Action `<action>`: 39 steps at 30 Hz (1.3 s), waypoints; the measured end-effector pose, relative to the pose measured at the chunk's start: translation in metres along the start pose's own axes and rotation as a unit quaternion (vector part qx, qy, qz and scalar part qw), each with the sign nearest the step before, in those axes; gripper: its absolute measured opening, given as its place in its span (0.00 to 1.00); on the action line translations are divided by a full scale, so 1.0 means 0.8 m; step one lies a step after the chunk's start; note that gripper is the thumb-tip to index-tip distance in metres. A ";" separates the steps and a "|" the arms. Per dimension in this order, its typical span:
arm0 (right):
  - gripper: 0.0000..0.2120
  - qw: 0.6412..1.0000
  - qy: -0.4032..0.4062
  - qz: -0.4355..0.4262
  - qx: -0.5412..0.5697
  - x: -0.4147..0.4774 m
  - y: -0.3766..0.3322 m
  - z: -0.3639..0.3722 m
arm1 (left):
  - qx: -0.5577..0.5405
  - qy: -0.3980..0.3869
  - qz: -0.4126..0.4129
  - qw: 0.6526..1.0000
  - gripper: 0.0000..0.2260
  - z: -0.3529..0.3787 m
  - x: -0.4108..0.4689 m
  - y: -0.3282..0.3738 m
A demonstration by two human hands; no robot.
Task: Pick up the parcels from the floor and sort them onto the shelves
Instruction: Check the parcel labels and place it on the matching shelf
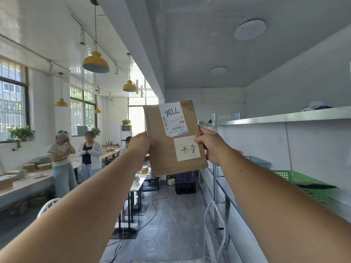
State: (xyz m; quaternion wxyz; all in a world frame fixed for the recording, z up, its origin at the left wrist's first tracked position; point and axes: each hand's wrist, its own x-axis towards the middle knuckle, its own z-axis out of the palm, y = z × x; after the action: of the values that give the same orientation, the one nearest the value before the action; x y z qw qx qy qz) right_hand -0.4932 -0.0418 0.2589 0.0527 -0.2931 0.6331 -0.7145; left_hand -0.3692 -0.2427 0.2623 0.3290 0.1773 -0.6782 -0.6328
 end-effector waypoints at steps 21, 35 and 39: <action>0.35 0.995 -0.096 0.031 -0.008 -0.007 0.040 0.012 | 0.248 0.024 0.266 0.931 0.53 -0.022 -0.010 0.009; 0.24 0.990 0.018 -0.036 0.136 -0.013 0.059 0.007 | 0.169 0.082 0.358 0.914 0.39 -0.025 0.001 -0.002; 0.26 0.987 0.059 -0.046 0.144 -0.010 0.061 0.004 | 0.143 0.103 0.358 0.917 0.27 -0.020 0.004 -0.001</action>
State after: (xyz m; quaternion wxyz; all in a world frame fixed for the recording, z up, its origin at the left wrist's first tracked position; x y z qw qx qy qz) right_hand -0.4994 -0.0504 0.2108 0.0240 -0.2688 0.5117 -0.8157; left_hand -0.3612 -0.2566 0.2618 0.5731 0.0322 -0.7415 -0.3474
